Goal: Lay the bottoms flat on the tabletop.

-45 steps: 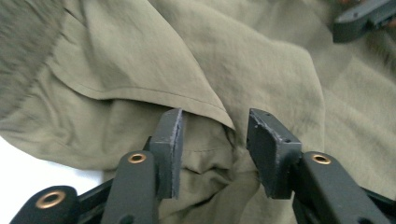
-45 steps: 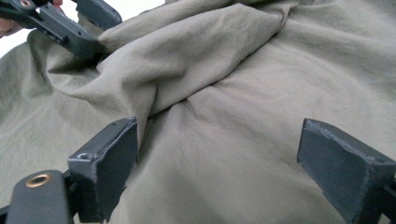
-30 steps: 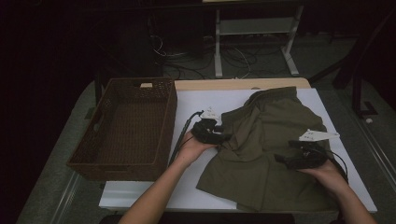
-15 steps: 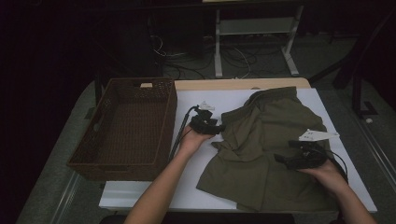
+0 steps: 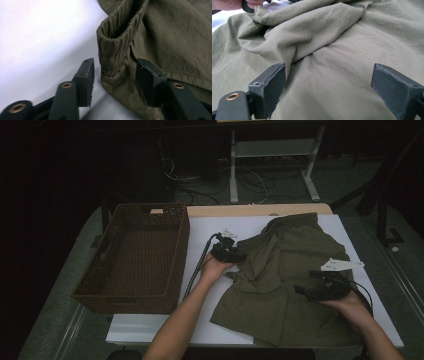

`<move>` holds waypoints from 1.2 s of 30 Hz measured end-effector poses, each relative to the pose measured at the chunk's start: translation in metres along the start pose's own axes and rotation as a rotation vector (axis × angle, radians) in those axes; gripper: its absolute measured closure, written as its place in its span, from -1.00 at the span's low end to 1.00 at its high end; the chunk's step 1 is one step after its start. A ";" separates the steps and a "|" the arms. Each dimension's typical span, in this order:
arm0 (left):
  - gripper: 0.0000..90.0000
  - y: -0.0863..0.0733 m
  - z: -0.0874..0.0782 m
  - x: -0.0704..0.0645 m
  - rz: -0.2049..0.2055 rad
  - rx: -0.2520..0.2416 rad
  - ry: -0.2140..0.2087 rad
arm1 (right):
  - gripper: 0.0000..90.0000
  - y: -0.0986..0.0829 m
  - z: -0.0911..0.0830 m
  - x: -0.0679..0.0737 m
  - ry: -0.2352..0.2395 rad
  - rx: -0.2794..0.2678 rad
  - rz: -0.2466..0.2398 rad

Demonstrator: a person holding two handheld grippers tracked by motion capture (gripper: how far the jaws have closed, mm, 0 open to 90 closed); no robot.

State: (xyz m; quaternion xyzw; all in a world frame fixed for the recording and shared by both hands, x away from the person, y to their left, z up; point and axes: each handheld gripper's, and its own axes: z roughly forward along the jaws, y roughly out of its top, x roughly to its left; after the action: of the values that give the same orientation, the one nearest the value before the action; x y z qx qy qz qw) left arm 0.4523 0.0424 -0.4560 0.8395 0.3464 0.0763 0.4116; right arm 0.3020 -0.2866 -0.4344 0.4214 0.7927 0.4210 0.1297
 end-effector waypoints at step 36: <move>0.86 0.052 -0.019 0.049 0.016 -0.027 0.174 | -0.72 0.001 -0.002 0.000 0.009 -0.019 0.020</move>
State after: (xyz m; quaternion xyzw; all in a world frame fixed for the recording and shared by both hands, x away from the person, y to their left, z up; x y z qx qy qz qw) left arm 0.5076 0.0641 -0.4129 0.8270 0.3729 0.1569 0.3904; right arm 0.3014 -0.2877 -0.4320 0.4262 0.7848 0.4319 0.1259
